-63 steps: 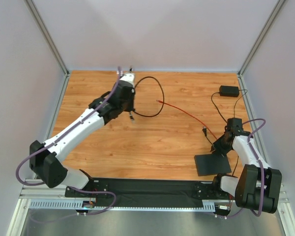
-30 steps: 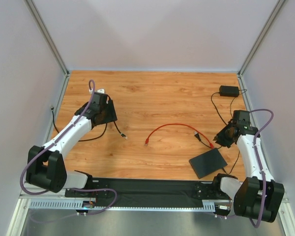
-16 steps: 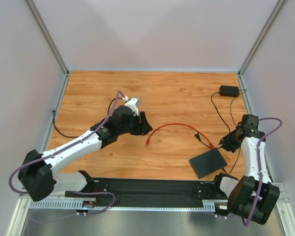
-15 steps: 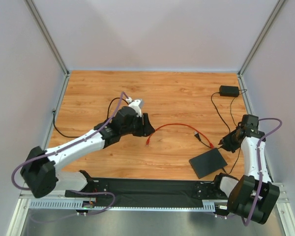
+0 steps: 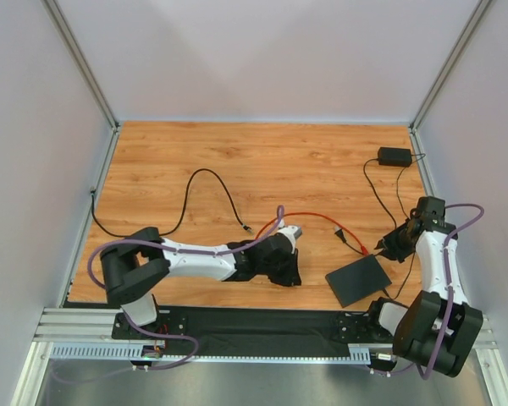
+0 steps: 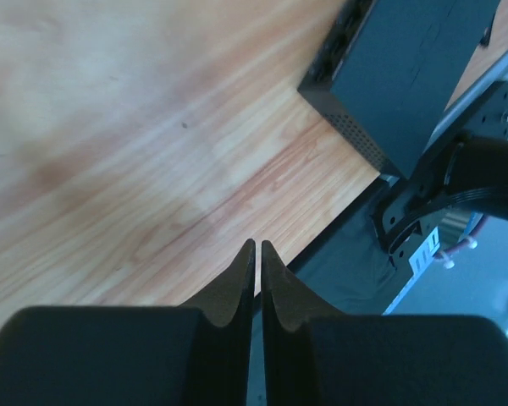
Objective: Pull the plug from the switch port
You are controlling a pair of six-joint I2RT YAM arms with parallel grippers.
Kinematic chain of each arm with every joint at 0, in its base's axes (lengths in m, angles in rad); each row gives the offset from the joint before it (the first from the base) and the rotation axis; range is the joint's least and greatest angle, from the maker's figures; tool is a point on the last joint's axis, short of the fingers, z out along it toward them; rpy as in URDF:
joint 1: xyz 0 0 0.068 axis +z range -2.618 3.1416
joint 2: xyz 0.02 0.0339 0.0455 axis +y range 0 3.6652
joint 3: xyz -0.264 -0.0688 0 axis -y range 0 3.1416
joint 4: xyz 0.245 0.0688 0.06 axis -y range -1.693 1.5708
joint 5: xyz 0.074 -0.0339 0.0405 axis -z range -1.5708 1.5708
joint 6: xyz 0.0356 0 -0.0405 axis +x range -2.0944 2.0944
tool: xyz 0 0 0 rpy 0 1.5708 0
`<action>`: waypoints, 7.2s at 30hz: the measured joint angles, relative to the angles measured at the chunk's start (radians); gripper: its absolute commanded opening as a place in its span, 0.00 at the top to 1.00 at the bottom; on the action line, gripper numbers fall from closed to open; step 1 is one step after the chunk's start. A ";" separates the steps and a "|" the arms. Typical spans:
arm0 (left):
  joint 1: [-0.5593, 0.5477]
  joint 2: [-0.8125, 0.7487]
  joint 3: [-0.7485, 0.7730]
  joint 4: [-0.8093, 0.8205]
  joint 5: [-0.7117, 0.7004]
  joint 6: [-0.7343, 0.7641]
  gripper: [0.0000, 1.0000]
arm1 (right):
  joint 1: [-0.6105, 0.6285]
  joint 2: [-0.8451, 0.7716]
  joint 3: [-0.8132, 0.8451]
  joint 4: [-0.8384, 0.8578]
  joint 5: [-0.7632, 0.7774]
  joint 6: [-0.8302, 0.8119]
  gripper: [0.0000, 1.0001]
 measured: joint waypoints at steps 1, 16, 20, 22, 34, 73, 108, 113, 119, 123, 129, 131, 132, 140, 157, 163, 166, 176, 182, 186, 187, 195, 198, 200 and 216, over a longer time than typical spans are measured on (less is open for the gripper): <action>-0.017 0.034 0.003 0.027 0.014 -0.013 0.89 | 0.000 0.009 0.005 0.001 -0.003 -0.001 0.78; -0.065 0.388 0.382 0.026 0.095 -0.024 0.88 | -0.002 -0.079 -0.054 0.012 -0.006 0.000 0.75; -0.061 0.479 0.505 0.006 0.135 -0.003 0.89 | -0.003 -0.077 -0.054 0.013 -0.006 0.000 0.75; -0.054 0.504 0.526 0.008 0.149 0.004 0.89 | -0.003 -0.074 -0.054 0.014 -0.005 0.000 0.75; 0.066 0.545 0.551 -0.006 0.224 0.039 0.90 | -0.024 0.065 -0.003 0.040 0.076 0.011 0.74; 0.043 0.565 0.530 0.027 0.373 -0.003 0.87 | -0.235 0.090 -0.188 0.280 0.039 0.044 0.73; 0.140 0.686 0.829 0.140 0.335 -0.020 0.61 | -0.188 -0.040 -0.095 0.112 -0.052 -0.009 0.77; 0.136 0.751 0.820 0.241 0.311 -0.161 0.61 | -0.180 -0.020 -0.087 0.103 -0.007 -0.010 0.77; 0.136 0.813 0.834 0.344 0.340 -0.268 0.62 | -0.160 0.003 -0.037 0.071 0.041 -0.023 0.76; 0.134 0.840 0.837 0.391 0.359 -0.319 0.61 | -0.139 -0.026 -0.002 0.067 0.082 -0.029 0.75; 0.111 0.850 0.848 0.399 0.350 -0.321 0.59 | -0.121 -0.060 0.024 0.039 0.121 -0.035 0.75; 0.100 0.853 0.848 0.401 0.345 -0.326 0.59 | -0.114 -0.048 0.057 0.002 0.126 -0.035 0.75; 0.096 0.855 0.848 0.408 0.344 -0.329 0.59 | -0.108 -0.041 0.082 -0.014 0.128 -0.036 0.75; 0.078 0.897 0.900 0.381 0.314 -0.370 0.57 | -0.042 0.020 0.219 -0.092 0.108 -0.048 0.74; 0.097 0.925 0.930 0.404 0.349 -0.471 0.66 | -0.030 0.135 0.220 -0.164 0.074 -0.045 0.73; 0.092 0.927 0.938 0.382 0.356 -0.476 0.66 | -0.030 0.172 0.226 -0.160 0.074 -0.043 0.73; 0.083 0.927 0.951 0.344 0.343 -0.461 0.63 | -0.030 0.174 0.237 -0.161 0.074 -0.041 0.73; 0.069 0.938 1.043 0.186 0.323 -0.375 0.53 | -0.032 0.174 0.280 -0.161 0.074 -0.033 0.73; 0.072 0.951 1.049 0.187 0.342 -0.384 0.62 | -0.032 0.166 0.307 -0.163 0.074 -0.026 0.73; 0.072 0.969 1.090 0.164 0.351 -0.377 0.64 | -0.032 0.161 0.307 -0.164 0.074 -0.025 0.72; 0.072 0.971 1.098 0.157 0.352 -0.373 0.64 | -0.032 0.161 0.307 -0.164 0.073 -0.023 0.72; 0.079 0.989 1.145 0.116 0.374 -0.354 0.68 | -0.032 0.161 0.307 -0.164 0.074 -0.019 0.72; 0.082 0.991 1.148 0.117 0.391 -0.350 0.72 | -0.032 0.161 0.307 -0.163 0.074 -0.018 0.73; 0.086 0.993 1.148 0.117 0.391 -0.345 0.76 | -0.032 0.161 0.307 -0.160 0.073 -0.015 0.72; 0.100 1.003 1.144 0.134 0.417 -0.306 0.63 | -0.076 0.192 0.234 -0.113 0.106 0.000 0.72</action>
